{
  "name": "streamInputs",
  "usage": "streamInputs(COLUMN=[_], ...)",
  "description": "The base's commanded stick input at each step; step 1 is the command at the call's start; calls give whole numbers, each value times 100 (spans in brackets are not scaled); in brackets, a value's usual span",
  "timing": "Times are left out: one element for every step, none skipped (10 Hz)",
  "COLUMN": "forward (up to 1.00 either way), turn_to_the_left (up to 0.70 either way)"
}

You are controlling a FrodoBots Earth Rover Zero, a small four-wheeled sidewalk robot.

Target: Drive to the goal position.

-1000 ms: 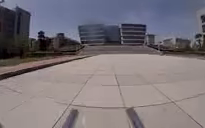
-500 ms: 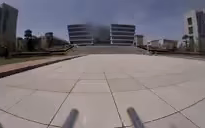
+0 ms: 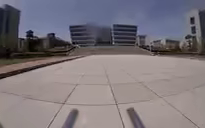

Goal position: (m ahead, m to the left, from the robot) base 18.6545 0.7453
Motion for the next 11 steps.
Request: streamInputs(forward=[70,70,70,70,70,70,70,70,70,70,70], turn_to_the_left=[0,0,0,0,0,0,0,0,0,0,0])
